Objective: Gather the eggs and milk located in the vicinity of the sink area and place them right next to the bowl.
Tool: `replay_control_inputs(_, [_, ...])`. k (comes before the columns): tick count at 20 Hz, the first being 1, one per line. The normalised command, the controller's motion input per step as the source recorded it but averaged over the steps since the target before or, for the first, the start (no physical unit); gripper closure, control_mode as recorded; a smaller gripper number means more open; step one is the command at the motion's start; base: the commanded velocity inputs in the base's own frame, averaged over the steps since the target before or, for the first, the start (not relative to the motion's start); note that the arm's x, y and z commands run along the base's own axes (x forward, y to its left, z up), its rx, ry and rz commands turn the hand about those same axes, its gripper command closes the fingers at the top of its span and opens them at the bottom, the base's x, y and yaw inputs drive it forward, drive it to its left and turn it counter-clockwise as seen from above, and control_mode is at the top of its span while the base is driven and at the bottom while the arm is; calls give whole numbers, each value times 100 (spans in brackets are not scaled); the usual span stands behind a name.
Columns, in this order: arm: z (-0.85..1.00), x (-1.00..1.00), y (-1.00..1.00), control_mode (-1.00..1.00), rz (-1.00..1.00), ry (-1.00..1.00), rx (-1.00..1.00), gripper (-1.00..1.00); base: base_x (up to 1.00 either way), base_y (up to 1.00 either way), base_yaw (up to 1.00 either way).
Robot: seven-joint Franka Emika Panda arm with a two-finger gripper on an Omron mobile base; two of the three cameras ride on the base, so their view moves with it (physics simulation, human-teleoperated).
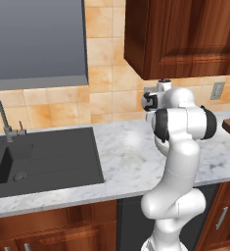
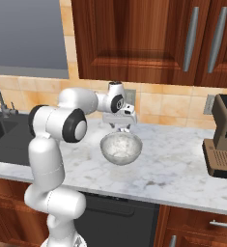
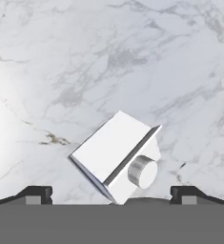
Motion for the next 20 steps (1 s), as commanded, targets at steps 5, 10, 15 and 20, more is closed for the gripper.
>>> replay_control_inputs(5, [17, 0, 0, -100, 0, 0, 0, -100, 0, 0, 0])
replay_control_inputs(10, [9, -14, 0, -100, 0, -1, -1, -100, 0, 0, 0])
replay_control_inputs(15, [0, -33, 0, -100, 0, -4, 0, -100, 0, 0, 0])
replay_control_inputs(20, [0, -44, 0, -100, 0, -3, 0, -100, 0, 0, 0])
